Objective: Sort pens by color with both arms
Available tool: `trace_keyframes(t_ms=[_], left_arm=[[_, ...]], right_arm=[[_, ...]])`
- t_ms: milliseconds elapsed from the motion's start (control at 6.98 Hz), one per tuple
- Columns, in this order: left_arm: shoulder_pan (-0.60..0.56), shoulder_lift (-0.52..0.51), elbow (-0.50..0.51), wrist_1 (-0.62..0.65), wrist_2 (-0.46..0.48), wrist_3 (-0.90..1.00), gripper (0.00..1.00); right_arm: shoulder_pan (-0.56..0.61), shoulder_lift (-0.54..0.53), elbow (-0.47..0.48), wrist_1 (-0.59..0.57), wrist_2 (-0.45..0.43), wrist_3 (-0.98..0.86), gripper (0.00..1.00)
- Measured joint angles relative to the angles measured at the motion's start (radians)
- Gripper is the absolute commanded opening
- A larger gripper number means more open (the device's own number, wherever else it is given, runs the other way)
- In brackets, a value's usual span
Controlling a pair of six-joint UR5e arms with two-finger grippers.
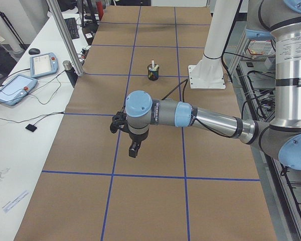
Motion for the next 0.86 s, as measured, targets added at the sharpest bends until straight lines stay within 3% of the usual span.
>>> trace_keyframes(t_ms=[430, 859], left_arm=[[0.012, -0.039, -0.014, 0.006, 0.0, -0.037, 0.99], [0.176, -0.279, 0.018, 0.099, -0.005, -0.235, 0.99]], right_arm=[[-0.015, 0.06, -0.011, 0.003, -0.005, -0.001, 0.99], [-0.022, 0.066, -0.026, 0.005, 0.013, 0.001, 0.99]])
